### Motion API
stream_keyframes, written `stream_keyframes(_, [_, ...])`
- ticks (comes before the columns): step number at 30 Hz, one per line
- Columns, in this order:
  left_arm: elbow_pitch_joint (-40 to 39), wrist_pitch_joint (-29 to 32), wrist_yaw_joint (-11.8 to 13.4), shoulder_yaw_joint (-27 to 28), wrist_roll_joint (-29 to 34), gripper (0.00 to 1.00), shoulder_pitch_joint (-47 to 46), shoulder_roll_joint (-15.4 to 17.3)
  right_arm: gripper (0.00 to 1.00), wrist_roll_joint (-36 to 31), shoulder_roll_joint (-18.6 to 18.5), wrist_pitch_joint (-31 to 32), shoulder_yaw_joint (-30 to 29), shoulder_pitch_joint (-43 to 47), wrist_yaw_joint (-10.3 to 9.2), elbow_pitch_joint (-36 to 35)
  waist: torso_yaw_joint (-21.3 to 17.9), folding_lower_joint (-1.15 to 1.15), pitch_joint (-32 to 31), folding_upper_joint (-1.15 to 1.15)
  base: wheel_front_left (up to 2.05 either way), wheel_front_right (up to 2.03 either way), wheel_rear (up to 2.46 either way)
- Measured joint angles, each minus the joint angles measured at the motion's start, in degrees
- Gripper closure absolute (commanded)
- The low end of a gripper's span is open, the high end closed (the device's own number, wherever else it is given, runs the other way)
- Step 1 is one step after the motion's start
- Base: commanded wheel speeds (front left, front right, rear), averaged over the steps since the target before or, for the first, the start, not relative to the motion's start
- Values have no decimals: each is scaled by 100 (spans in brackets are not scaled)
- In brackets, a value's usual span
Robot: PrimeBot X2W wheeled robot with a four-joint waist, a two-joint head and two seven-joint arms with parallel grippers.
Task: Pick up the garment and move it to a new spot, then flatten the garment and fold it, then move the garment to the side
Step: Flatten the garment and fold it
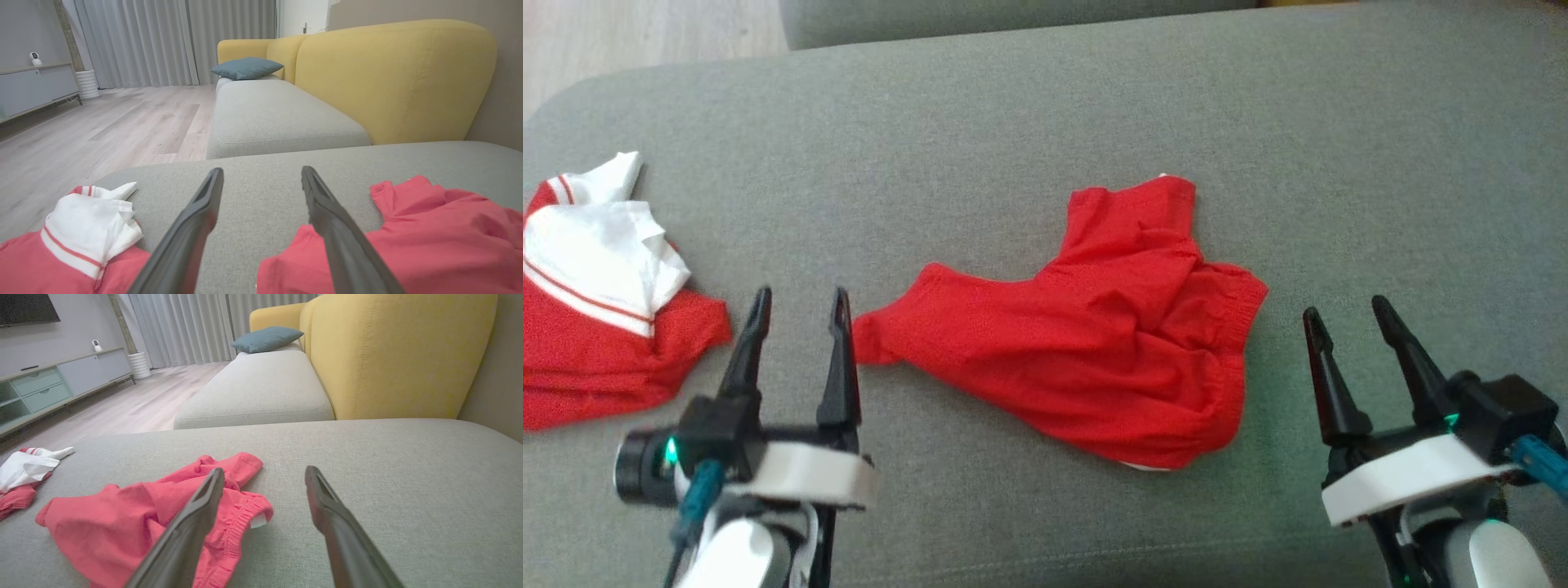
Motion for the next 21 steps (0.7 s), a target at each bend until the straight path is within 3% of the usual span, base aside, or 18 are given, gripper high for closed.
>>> stream_keyframes(15, [-47, -1, -41, 158, 77, 0, 340, -45, 0, 0, 2, 66, 93, 70, 0, -47, 47, 0, -49, 0, 0, 0, 0])
stream_keyframes(21, [-36, -1, -96, 166, 100, 0, 339, -97, 0, 2, -113, 571, 412, 74, 0, 81, 77, 0, -27, 0, 0, 0, 0])
